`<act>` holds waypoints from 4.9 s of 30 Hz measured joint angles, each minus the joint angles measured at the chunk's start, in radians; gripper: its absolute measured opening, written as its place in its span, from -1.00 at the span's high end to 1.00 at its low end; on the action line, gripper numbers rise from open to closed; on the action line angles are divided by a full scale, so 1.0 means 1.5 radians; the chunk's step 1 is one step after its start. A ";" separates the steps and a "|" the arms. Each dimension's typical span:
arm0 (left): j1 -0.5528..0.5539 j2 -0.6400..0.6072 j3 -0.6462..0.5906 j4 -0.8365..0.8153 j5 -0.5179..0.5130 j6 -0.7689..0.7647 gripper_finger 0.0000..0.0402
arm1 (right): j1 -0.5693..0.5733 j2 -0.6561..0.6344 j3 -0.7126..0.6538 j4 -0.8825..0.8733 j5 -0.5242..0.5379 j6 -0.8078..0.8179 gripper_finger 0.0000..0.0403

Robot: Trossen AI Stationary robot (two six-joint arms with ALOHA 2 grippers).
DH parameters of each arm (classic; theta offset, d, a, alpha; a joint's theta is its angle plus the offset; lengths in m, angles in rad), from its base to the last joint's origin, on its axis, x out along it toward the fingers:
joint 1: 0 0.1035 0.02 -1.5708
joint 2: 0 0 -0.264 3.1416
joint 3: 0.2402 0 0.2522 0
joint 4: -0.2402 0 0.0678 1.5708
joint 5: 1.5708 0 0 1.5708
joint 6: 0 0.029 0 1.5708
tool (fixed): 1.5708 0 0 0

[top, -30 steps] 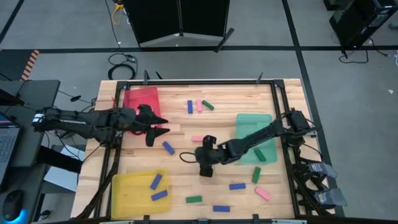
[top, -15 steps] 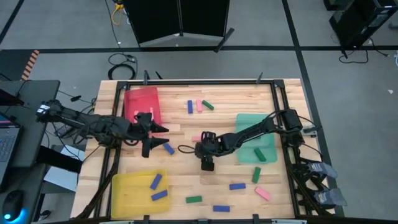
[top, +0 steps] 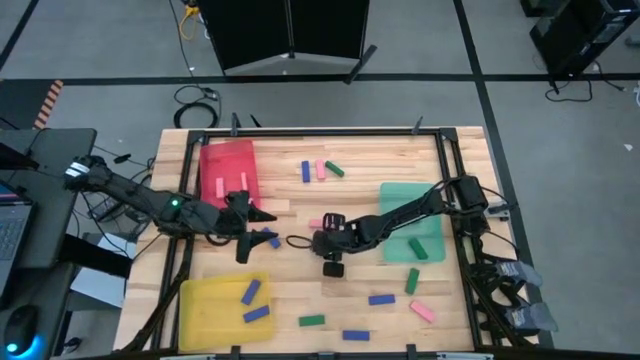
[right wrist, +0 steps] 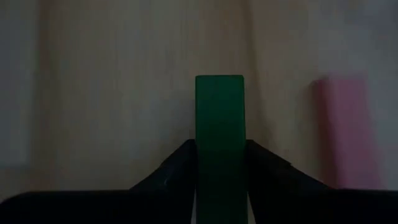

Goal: Sort blocks
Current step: Put the green block into the blue bin, then put the blue block into the yellow bin, then put the pink block into the red bin

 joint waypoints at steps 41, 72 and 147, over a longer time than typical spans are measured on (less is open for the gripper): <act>0.025 0.393 0.198 -0.475 0.018 0.178 -0.20 | 0.198 -0.326 -0.235 -0.782 0.217 1.087 0.01; 0.147 0.534 0.198 -0.457 0.155 0.390 0.51 | 0.359 -0.350 -0.034 -0.200 0.519 0.459 -0.38; -0.466 0.219 0.478 -0.137 -0.431 0.374 -0.66 | -0.106 0.010 -0.060 0.079 -0.006 -0.049 0.05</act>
